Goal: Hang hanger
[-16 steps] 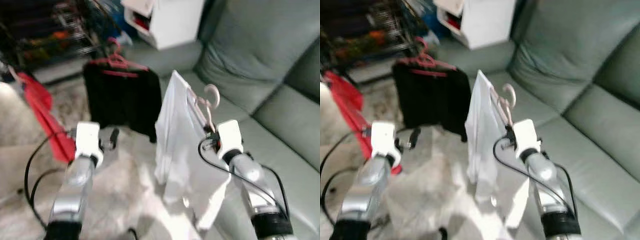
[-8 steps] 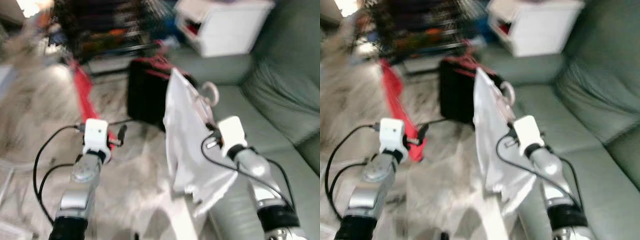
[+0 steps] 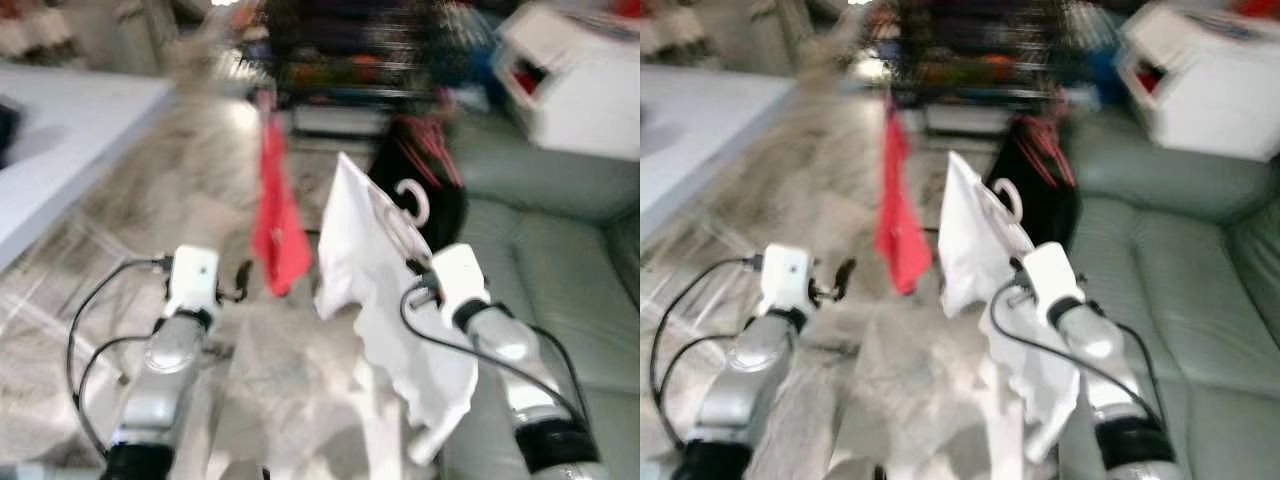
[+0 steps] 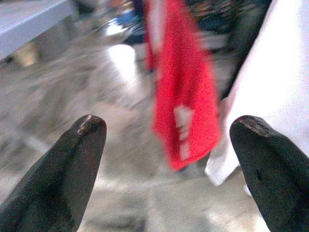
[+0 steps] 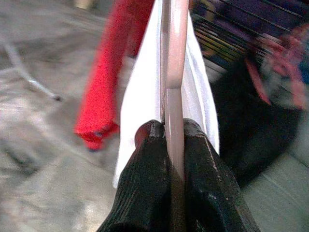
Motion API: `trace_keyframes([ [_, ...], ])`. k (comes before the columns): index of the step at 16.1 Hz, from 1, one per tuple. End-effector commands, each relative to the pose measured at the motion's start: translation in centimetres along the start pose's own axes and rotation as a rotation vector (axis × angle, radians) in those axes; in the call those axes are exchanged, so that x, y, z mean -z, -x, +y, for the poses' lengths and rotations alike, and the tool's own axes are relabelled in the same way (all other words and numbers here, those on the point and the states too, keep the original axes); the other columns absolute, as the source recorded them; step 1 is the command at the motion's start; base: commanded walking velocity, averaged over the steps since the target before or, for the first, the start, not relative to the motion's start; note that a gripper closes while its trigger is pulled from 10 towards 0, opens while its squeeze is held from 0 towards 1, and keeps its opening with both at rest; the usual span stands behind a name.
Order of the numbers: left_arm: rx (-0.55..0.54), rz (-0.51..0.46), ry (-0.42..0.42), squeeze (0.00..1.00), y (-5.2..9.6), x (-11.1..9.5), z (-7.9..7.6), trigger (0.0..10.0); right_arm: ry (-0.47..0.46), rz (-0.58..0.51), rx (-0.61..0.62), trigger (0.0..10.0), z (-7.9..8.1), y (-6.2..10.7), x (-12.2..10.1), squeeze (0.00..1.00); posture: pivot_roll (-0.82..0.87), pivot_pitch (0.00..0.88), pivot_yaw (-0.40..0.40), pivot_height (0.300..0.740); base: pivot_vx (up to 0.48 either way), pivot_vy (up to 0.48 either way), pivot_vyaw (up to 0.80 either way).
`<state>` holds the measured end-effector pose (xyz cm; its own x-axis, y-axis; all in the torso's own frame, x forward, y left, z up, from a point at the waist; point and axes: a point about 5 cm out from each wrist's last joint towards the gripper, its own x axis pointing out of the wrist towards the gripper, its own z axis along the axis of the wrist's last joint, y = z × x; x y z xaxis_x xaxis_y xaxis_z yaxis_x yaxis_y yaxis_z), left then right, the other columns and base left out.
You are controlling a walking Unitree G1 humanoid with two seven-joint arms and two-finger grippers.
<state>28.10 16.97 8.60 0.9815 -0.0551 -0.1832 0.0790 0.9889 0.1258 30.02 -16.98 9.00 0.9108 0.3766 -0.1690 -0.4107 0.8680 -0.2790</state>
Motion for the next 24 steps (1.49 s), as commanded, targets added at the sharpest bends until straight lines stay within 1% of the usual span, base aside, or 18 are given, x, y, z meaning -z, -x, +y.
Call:
trace_keyframes([
  [1,0.002,-0.02,-0.004,0.0,-0.2,-0.7,-0.1,10.0,0.02,-0.069,-0.033,10.0,0.1,-0.4,-1.5,0.0,0.0,0.003,-0.007,0.74,0.0,0.0,0.8],
  [2,0.008,-0.012,-0.008,0.0,-0.1,-0.6,-0.2,10.0,0.028,-0.065,-0.078,10.0,0.5,-0.4,-1.5,0.0,0.0,0.004,-0.008,0.74,0.0,0.0,0.8],
  [4,0.02,-0.004,-0.015,0.0,0.0,-0.5,-0.4,10.0,0.052,-0.059,-0.127,10.0,0.8,-0.4,-1.5,0.0,-0.01,0.009,-0.011,0.74,0.0,0.0,0.8],
  [5,0.025,-0.002,-0.017,0.0,0.1,-0.4,-0.6,10.0,0.036,-0.059,-0.143,10.0,0.9,-0.4,-1.5,0.0,-0.01,0.011,-0.014,0.74,0.0,0.0,0.8],
  [9,0.041,0.015,-0.016,0.0,0.3,-0.2,-0.9,10.0,0.026,-0.061,-0.198,10.0,1.2,-0.7,-1.8,0.0,-0.01,0.022,-0.024,0.74,0.0,0.0,0.8],
  [11,0.073,0.029,0.001,0.0,0.3,0.0,-1.1,10.0,0.025,-0.064,-0.269,10.0,1.8,-0.7,-2.0,0.0,-0.01,0.027,-0.025,0.74,0.0,0.0,0.8],
  [13,0.11,0.037,0.001,0.0,0.4,0.0,-1.5,10.0,0.021,-0.075,-0.329,10.0,2.3,-0.6,-2.4,0.0,-0.01,0.031,-0.025,0.74,0.0,0.0,0.8],
  [15,0.154,0.053,0.012,0.0,0.5,0.1,-2.1,10.0,0.012,-0.095,-0.346,10.0,2.4,-0.7,-2.9,0.0,-0.01,0.029,-0.024,0.74,0.0,0.0,0.8],
  [16,0.207,0.05,0.045,0.0,0.6,-0.3,-2.8,10.0,0.005,-0.118,-0.352,10.0,2.6,-0.8,-3.4,0.0,-0.01,0.026,-0.021,0.74,0.0,0.0,0.8],
  [18,0.268,0.037,0.063,0.0,0.7,-0.9,-3.8,10.0,0.037,-0.119,-0.362,10.0,3.1,-0.9,-3.3,0.0,0.0,0.023,-0.024,0.74,0.0,0.0,0.8],
  [19,0.283,0.039,0.061,0.0,0.6,-0.9,-4.1,10.0,0.022,-0.118,-0.366,10.0,3.3,-1.0,-3.3,0.0,0.0,0.023,-0.024,0.74,0.0,0.0,0.0],
  [20,0.288,0.039,0.058,0.0,0.5,-0.9,-4.2,10.0,-0.015,-0.12,-0.376,10.0,3.5,-1.0,-3.5,0.0,0.0,0.021,-0.023,0.74,0.0,0.0,0.0],
  [21,0.284,0.034,0.055,0.0,0.4,-1.1,-4.2,10.0,-0.026,-0.131,-0.398,10.0,3.8,-1.0,-3.9,0.0,0.0,0.019,-0.023,0.74,0.0,0.0,0.0],
  [22,0.282,0.027,0.052,0.0,0.1,-1.3,-4.3,10.0,-0.018,-0.143,-0.425,10.0,4.0,-0.9,-4.2,0.0,0.01,0.017,-0.025,0.74,0.0,0.0,0.0],
  [23,0.298,0.008,0.042,0.0,-0.7,-2.1,-5.0,10.0,-0.013,-0.177,-0.52,10.0,4.4,-0.1,-4.7,0.0,0.0,0.008,-0.023,0.74,0.0,0.0,0.0],
  [24,0.301,-0.003,0.031,0.0,-1.0,-2.3,-5.2,10.0,0.016,-0.177,-0.524,10.0,4.4,0.0,-4.6,0.0,0.0,0.006,-0.022,0.74,0.0,0.0,0.68],
])
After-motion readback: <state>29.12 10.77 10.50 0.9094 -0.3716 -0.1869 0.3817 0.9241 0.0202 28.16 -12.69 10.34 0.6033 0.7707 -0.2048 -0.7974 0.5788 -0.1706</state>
